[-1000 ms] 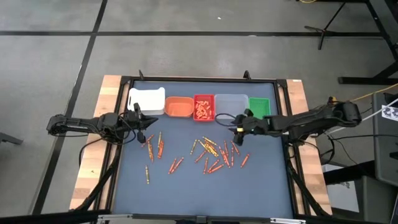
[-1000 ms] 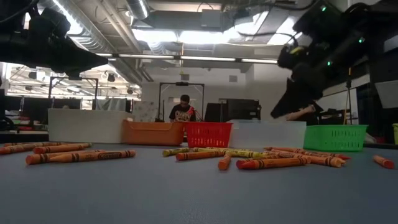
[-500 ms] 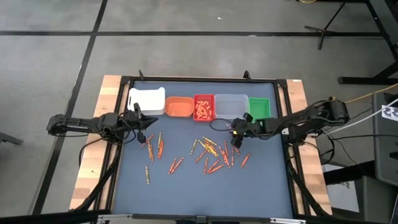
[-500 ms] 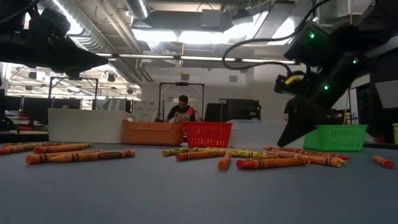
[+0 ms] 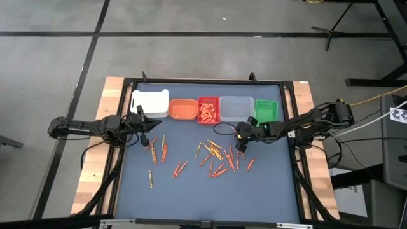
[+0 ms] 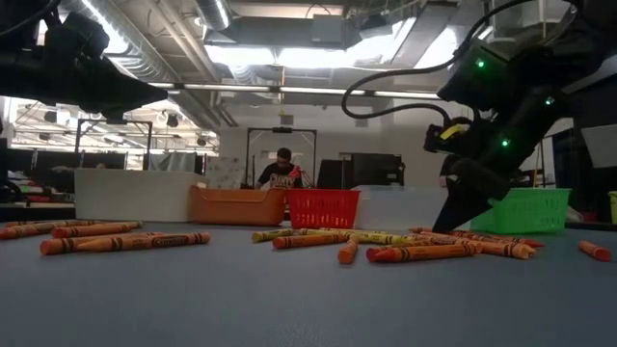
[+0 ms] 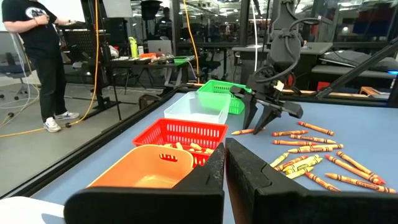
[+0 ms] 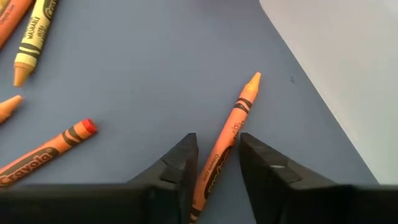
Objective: Sort crayons
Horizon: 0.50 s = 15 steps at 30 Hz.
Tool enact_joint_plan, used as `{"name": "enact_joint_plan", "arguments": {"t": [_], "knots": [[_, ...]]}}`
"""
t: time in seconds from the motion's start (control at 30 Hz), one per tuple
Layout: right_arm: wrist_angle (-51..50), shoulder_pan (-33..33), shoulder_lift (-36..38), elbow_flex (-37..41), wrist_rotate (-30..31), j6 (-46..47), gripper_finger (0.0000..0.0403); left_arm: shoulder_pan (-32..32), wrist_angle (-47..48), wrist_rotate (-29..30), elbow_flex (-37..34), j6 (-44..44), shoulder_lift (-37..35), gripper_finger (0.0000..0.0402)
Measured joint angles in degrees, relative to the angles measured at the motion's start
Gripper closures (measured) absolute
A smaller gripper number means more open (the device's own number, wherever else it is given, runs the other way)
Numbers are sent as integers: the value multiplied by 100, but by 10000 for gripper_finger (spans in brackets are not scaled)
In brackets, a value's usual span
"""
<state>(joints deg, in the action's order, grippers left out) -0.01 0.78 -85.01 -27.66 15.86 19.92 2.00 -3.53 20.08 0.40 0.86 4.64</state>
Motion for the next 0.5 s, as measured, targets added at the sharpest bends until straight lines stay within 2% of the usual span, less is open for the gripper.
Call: {"name": "enact_joint_plan", "arguments": {"t": [0.2, 0.5], "knots": [[21, 0, -4, 0, -48, -2, 335, 2, 0, 0, 2, 0, 0, 401], [11, -2, -7, 7, -44, -4, 375, 2, 0, -2, 2, 0, 0, 401]]}}
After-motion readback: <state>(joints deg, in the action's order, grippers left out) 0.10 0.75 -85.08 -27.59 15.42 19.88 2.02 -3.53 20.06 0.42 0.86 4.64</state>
